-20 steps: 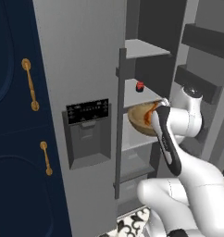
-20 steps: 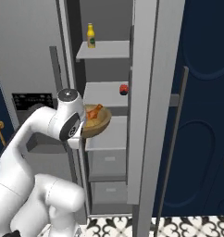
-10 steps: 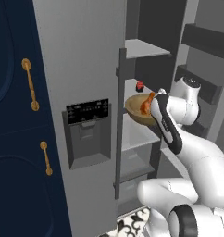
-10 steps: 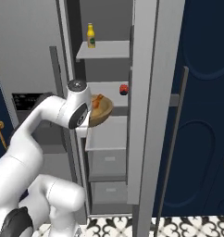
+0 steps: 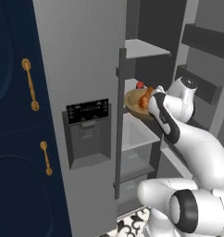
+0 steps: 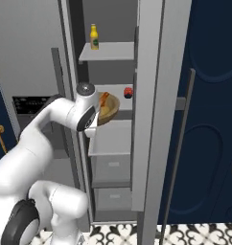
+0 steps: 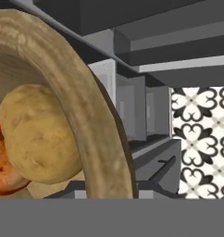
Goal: Pick the chicken drumstick and potato from their plates and place them in the bowl. Then put the bowl in the fridge.
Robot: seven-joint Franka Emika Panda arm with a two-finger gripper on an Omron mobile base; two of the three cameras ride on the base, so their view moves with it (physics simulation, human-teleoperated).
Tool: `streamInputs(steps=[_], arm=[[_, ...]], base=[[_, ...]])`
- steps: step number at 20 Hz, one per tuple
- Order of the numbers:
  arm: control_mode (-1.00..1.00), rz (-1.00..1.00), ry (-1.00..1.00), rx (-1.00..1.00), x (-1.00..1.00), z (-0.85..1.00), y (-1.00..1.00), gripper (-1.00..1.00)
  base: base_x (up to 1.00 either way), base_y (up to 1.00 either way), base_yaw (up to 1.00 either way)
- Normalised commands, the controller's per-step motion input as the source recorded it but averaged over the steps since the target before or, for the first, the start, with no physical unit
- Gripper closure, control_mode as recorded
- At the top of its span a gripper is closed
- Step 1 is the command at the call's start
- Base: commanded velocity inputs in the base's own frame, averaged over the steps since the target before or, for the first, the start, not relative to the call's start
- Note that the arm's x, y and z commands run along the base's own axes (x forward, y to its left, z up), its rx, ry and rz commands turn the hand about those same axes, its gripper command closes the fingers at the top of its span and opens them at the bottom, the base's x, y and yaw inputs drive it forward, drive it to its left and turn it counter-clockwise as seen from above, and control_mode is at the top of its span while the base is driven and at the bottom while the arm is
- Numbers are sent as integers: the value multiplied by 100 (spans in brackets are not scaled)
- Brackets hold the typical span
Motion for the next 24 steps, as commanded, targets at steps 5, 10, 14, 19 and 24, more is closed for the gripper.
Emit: streamInputs(steps=[5,10,14,19,24], arm=[[-100,-6,1,4,50,0,-2,100],[-100,-1,3,9,58,0,-12,100],[-100,0,5,3,61,0,-6,100],[-100,0,1,-2,70,0,12,100],[-100,0,0,-1,56,-22,0,100]], base=[[0,0,0],[0,0,0],[0,0,0],[0,0,0],[0,0,0]])
